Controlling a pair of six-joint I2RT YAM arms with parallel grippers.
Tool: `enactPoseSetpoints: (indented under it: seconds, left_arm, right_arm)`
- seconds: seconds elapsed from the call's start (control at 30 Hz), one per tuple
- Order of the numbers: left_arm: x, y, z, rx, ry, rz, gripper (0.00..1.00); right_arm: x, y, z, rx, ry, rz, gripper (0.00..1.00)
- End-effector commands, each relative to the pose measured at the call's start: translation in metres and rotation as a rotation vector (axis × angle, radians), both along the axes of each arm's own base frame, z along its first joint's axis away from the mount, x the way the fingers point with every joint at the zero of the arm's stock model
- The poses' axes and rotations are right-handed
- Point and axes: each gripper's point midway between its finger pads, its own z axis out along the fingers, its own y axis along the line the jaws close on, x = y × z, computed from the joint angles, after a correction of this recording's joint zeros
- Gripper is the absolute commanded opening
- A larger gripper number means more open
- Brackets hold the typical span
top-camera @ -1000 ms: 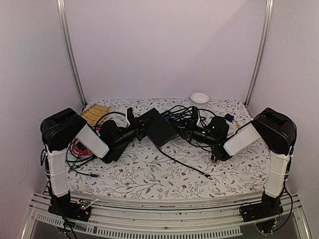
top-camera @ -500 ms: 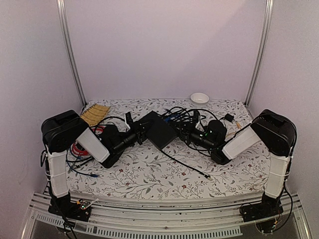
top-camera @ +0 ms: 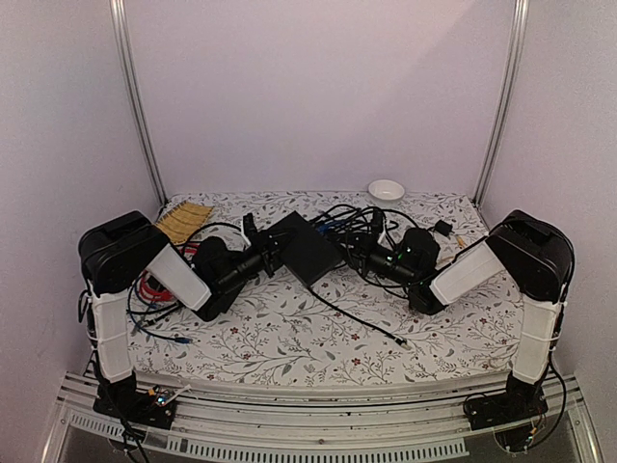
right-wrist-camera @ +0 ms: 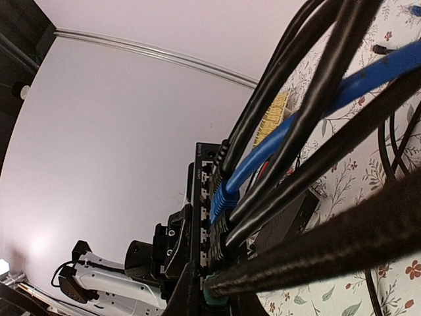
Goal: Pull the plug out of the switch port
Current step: Pull the connector from the switch port, then place the connector at the corner of the board.
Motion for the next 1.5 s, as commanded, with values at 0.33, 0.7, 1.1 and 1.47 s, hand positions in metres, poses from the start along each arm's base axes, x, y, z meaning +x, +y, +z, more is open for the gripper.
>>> enactPoseSetpoints:
  seconds: [0.33, 0.7, 1.1, 1.47]
  left_arm:
    - [-0.002, 0.067, 0.131, -0.345, -0.289, 0.079, 0.00]
    - [-0.006, 0.055, 0.133, -0.411, -0.252, 0.161, 0.00]
    - [-0.003, 0.030, 0.130, -0.465, -0.219, 0.193, 0.00]
    - [0.002, 0.046, 0.119, -0.370, -0.251, 0.191, 0.00]
  right_arm:
    - [0.074, -0.099, 0.026, 0.012, -0.130, -0.387, 0.02]
    - [0.070, -0.083, 0.017, 0.024, -0.064, -0.473, 0.02]
    - [0.076, -0.078, 0.018, 0.075, -0.023, -0.530, 0.02]
    - [0.050, -0.099, 0.026, -0.021, -0.049, -0.464, 0.02]
